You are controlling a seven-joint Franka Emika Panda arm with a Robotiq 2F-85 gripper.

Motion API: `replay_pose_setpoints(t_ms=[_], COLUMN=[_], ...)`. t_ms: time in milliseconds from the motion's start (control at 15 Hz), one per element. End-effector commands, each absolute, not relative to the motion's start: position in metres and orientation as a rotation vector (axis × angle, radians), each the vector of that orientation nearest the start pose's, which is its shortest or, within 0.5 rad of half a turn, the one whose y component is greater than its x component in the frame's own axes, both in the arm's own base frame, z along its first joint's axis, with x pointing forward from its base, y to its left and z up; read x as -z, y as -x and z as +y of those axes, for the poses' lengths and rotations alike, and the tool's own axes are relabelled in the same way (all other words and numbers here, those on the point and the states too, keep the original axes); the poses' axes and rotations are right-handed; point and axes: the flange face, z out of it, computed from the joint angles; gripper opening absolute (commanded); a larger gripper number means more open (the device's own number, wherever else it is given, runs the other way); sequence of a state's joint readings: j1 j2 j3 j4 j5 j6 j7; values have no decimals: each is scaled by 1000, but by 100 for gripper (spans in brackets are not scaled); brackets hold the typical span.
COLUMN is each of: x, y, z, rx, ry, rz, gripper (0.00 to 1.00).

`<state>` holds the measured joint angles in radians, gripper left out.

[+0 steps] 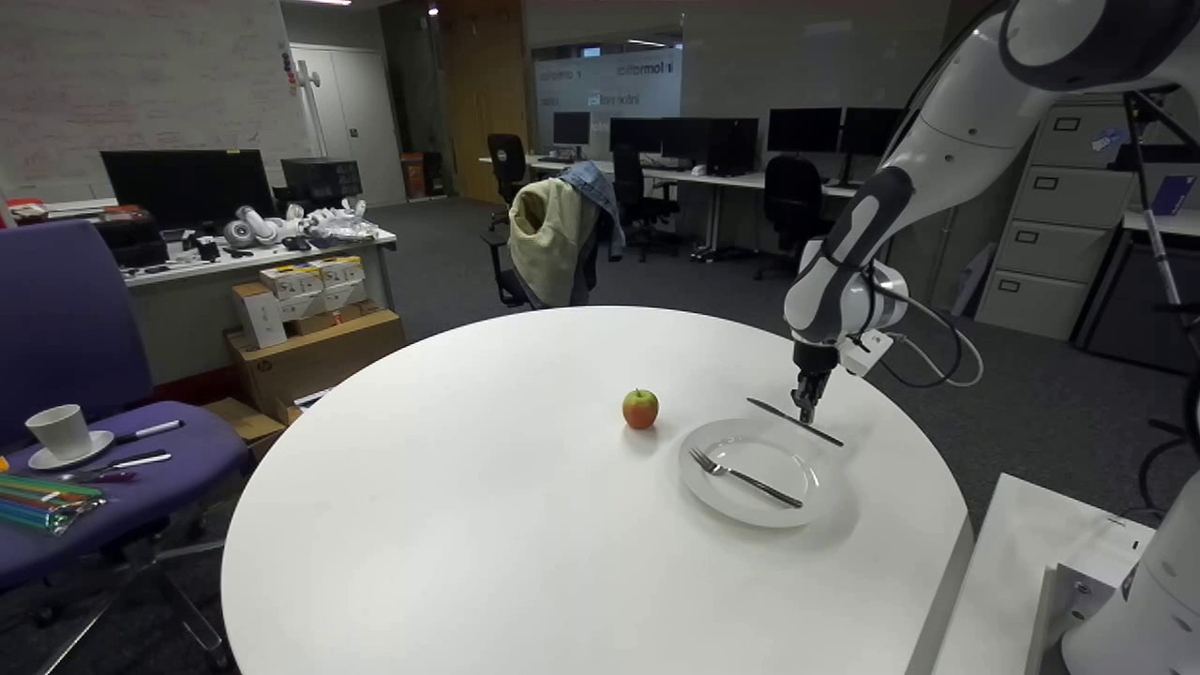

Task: Pick up the knife and place it next to the folk on the plate

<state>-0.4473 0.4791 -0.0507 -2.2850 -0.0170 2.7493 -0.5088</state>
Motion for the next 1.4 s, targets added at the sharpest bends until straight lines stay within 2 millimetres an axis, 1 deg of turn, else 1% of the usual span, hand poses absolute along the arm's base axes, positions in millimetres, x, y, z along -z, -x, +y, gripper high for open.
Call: replay_pose_setpoints(t_ms=[0, 67, 133, 533, 600, 667, 800, 1133, 1333], x=[-153, -153, -153, -152, -154, -155, -155, -155, -155], y=[-456, -456, -456, -456, -449, -448, -447, -444, -447], z=[-251, -251, -251, -251, -255, -256, -259, -267, -266], rx=[1, 1, 2, -4, -3, -1, 1, 12, 28], ry=[3161, 3159, 3159, 3155, 3155, 3153, 3149, 3139, 3134], rz=[-57, -56, -56, -50, -47, -43, -29, 5, 23], gripper=[27, 33, 42, 85, 91, 91, 100, 96, 96])
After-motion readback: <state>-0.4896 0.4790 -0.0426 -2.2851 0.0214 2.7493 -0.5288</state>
